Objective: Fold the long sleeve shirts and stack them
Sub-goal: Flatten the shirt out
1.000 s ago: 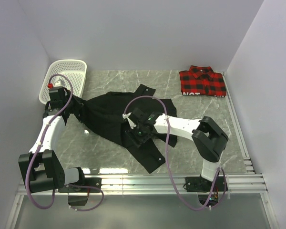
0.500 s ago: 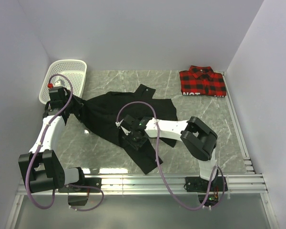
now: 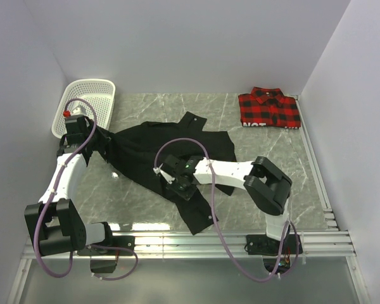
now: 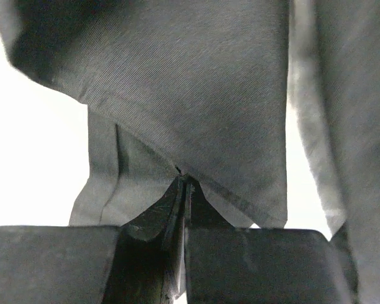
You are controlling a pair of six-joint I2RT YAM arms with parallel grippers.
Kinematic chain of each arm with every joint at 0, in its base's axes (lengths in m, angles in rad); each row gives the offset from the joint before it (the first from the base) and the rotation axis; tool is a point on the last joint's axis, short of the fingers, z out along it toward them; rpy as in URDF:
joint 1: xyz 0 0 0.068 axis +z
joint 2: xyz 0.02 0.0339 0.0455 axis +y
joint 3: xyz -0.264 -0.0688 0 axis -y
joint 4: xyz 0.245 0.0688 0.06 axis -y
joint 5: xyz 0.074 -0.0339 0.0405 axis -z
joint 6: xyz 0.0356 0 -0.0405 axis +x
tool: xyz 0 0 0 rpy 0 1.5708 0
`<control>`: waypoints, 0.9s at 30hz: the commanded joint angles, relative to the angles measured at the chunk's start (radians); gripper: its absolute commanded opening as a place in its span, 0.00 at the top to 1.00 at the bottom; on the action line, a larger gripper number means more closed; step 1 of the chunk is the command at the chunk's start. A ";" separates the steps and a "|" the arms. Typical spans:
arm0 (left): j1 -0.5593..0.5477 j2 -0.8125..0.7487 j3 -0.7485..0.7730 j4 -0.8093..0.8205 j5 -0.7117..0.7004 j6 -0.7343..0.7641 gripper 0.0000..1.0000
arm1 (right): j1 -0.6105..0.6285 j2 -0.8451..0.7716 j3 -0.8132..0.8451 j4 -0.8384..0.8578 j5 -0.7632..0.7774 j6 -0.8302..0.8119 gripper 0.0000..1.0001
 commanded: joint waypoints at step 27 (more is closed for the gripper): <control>0.001 -0.397 -0.169 -0.157 -0.132 -0.068 0.90 | 0.156 -0.424 0.014 -0.478 -0.665 -0.375 0.50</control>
